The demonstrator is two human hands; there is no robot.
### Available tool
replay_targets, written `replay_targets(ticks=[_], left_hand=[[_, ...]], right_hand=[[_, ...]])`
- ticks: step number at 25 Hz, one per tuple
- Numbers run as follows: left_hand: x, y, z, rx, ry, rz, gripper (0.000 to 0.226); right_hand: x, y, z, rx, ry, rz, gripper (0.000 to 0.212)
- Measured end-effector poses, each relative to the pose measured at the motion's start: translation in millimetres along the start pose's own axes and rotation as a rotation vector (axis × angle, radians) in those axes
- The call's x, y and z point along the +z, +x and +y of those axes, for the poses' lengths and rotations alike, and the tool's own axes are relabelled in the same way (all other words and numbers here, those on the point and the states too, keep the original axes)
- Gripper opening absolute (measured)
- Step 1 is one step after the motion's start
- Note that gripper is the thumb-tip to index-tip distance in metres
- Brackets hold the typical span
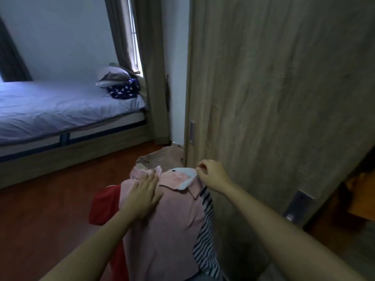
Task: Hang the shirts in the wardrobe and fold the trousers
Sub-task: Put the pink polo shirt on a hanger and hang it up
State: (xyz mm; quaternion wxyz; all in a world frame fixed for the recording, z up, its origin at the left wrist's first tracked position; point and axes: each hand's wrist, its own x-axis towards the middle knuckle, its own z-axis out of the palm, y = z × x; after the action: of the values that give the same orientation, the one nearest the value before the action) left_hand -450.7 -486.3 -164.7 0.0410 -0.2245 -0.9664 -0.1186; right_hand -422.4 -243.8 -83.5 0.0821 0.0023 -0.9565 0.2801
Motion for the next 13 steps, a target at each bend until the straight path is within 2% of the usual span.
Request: replay_targets(ticks=[6,8,9,11,13], left_hand=[[22.3,-0.4,-10.6,-0.055,-0.019,-0.029,0.085],[18.0,2.0,-12.4,-0.057,-0.028,-0.069,0.080],[12.4,3.3,-10.9,-0.065,-0.053,-0.063,0.076],[-4.3,7.2,-2.7,-0.052,-0.055,0.056,0.071],[-32.0,15.8,14.3,0.011,-0.094,0.183,0.065]], right_hand=[[35.2,31.0,-14.6,0.190,-0.053,-0.156,0.030],[28.8,33.9,-26.0,0.170,-0.115,-0.103,0.014],[23.6,33.6,-31.9,0.131,-0.148,-0.076,0.014],[10.9,29.4,-45.8,0.047,-0.227,-0.127,0.025],[-2.3,19.6,-61.6,0.005,-0.253,-0.241,0.025]])
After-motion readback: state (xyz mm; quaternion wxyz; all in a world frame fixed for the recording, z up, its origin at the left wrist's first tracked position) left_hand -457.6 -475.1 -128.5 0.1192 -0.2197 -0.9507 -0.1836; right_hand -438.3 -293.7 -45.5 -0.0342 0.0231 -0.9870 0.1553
